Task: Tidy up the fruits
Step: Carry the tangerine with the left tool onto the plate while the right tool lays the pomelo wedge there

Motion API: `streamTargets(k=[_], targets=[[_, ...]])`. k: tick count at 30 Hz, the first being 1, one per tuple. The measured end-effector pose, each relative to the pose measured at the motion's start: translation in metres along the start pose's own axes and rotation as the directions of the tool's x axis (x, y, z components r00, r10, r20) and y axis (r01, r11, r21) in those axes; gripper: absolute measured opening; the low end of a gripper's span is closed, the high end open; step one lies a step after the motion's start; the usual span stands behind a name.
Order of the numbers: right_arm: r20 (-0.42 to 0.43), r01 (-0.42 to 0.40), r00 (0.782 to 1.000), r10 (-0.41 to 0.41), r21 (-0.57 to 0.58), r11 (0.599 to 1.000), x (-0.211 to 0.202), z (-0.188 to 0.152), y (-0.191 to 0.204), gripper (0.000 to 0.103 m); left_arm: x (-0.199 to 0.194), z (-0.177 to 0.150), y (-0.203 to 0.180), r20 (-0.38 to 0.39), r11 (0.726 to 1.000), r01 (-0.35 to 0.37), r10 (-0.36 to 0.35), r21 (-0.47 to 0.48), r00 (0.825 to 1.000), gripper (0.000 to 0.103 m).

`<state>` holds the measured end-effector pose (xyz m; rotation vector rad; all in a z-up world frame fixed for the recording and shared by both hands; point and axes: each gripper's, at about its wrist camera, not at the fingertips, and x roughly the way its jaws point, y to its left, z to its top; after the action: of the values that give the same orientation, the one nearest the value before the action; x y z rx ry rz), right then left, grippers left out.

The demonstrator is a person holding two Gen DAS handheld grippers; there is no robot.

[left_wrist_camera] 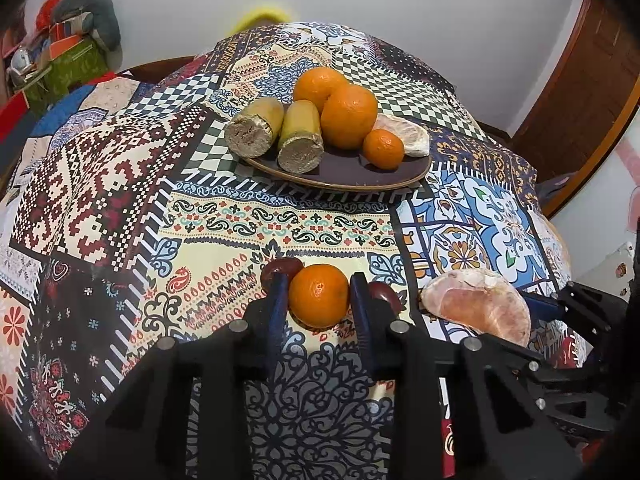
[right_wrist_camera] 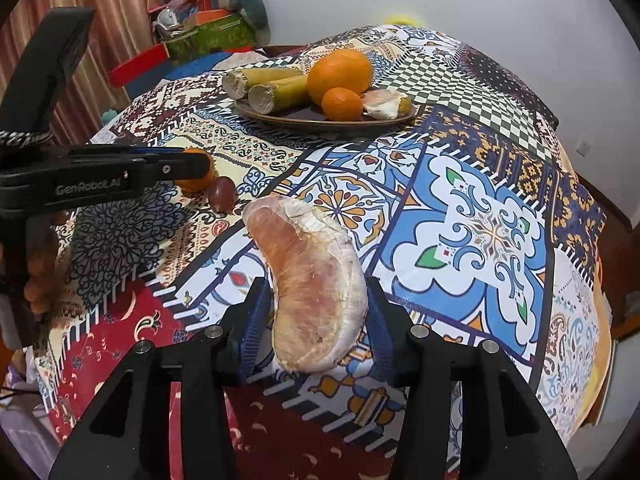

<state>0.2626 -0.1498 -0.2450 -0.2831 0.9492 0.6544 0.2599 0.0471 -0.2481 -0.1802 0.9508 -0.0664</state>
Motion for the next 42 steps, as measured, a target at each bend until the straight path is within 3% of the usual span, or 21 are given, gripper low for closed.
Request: streamTargets(k=[5,11,22,32,42], targets=[[0.013,0.037,0.999,-0.036,-0.005,0.999,0.000,0.005,0.003,0.039,-0.008,-0.004,-0.001,0.006,1.000,0.017,-0.017,0.005,1.000,0.030],[0.055,0.013,0.998,-0.015,0.042,0.999,-0.011,0.009,0.000,0.039,-0.031,-0.004,-0.004,0.054,0.999,0.021,-0.022,0.031,0.998,0.030],[0.177,0.018,0.984,-0.031,0.073,0.997,-0.038,0.046,-0.008,0.039,-0.060,0.026,0.000,0.157,0.999,0.023,-0.027,0.024,0.987,0.030],[0.239,0.025,0.970,-0.046,0.091,0.996,-0.029,0.085,-0.020,0.039,-0.046,0.061,0.012,0.187,1.000,0.008,-0.010,0.014,0.982,0.030],[0.221,0.028,0.974,-0.056,0.125,0.992,0.004,0.113,-0.035,0.039,-0.002,0.084,0.010,0.132,0.999,0.037,-0.041,0.034,0.990,0.030]])
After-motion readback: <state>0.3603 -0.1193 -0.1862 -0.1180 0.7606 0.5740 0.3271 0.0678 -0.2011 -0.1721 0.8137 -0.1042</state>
